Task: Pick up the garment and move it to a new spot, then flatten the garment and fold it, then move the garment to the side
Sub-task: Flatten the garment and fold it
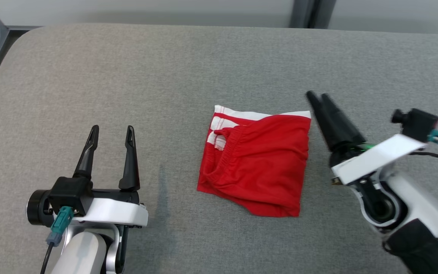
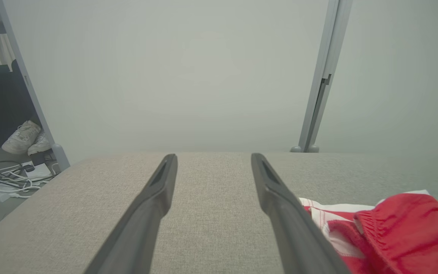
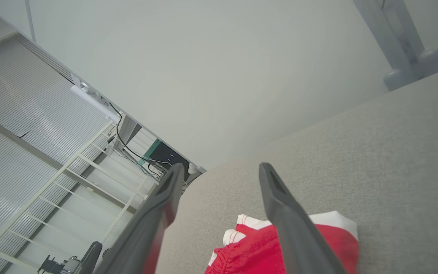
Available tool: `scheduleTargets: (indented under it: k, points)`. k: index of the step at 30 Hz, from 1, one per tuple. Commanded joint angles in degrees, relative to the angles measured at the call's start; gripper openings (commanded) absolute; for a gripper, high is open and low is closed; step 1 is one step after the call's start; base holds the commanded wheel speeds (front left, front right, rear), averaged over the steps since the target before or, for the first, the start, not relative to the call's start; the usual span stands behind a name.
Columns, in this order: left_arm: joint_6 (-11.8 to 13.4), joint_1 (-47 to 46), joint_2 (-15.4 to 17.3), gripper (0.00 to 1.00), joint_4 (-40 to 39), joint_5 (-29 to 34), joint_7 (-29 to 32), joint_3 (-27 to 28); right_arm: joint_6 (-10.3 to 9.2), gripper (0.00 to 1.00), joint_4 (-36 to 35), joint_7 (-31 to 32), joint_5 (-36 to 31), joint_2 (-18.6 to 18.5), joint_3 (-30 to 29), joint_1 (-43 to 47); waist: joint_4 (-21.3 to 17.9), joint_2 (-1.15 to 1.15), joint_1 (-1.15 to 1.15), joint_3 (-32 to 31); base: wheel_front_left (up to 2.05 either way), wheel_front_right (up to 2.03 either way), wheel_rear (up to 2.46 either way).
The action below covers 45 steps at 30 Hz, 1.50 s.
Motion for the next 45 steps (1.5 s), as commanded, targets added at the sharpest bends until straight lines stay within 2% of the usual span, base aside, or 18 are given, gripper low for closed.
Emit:
scheduleTargets:
  k: [1,4,8,13,17,28,45]
  points:
    - [0.41,0.28,0.36,1.00,-0.33,0.40,-0.22,0.21,0.13,1.00,-0.54,-0.40,-1.36,-1.22,-3.11,1.57,-1.05,0.00,0.00,-0.37,0.00,0.00,0.00]
    - [0.67,0.79,0.91,1.00,-0.65,0.31,0.03,0.52,0.13,1.00,-1.36,-0.37,-4.18,-2.66,-8.03,4.63,-2.20,0.00,0.00,-0.88,0.00,0.00,0.00]
    - [1.13,1.33,1.49,1.00,-1.11,-0.01,0.46,0.82,0.13,1.00,-2.53,-0.38,-11.98,-4.20,-15.30,9.64,-3.65,0.00,0.00,-1.56,0.00,0.00,0.00]
    - [1.65,2.68,1.99,1.00,-2.05,-0.45,0.96,1.24,0.13,1.00,-5.44,-0.39,-23.46,-3.28,-25.25,16.58,-5.40,0.00,0.00,-2.43,0.00,0.00,0.00]
    - [2.01,3.80,2.75,1.00,-2.81,-0.67,1.31,1.73,0.13,1.00,-8.58,-0.39,-31.37,-1.71,-30.60,21.32,-6.69,0.00,0.00,-3.11,0.00,0.00,0.00]
    - [2.93,7.90,3.63,1.00,-4.11,-1.58,2.41,1.96,0.13,1.00,-12.00,0.00,-41.60,-0.39,-34.57,29.22,-8.46,0.00,0.00,-7.05,0.00,0.00,0.00]
    - [4.63,17.73,5.26,1.00,-6.87,-2.08,3.59,1.29,0.13,1.00,-18.00,7.19,-52.47,3.24,-38.14,39.10,-9.23,0.00,0.00,-14.88,0.00,0.00,0.00]
